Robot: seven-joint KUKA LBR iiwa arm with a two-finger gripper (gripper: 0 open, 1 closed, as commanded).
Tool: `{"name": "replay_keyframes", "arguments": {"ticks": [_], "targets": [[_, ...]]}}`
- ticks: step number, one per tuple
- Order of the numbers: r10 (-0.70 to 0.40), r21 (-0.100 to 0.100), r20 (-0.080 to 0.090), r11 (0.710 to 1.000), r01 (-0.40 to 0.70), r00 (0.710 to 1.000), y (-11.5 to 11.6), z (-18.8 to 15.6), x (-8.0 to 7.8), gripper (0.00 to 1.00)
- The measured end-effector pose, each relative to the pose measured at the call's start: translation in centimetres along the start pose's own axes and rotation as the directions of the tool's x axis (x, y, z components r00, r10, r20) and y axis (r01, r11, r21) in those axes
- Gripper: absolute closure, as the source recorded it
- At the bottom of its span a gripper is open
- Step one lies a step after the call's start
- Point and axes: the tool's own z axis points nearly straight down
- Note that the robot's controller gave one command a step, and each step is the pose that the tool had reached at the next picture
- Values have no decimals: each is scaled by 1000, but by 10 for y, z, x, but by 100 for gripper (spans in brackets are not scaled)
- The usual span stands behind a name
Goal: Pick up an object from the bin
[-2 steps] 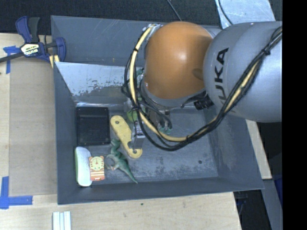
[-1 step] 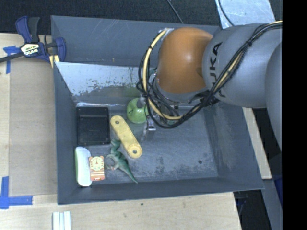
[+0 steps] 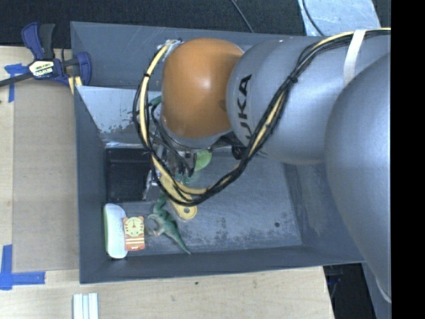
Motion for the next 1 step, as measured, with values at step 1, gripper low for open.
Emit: {"name": "replay_keyframes", "arguments": {"ticks": [1], "targets": [[-98,18,-11,995,99,995,-106,15,-37,0]]}}
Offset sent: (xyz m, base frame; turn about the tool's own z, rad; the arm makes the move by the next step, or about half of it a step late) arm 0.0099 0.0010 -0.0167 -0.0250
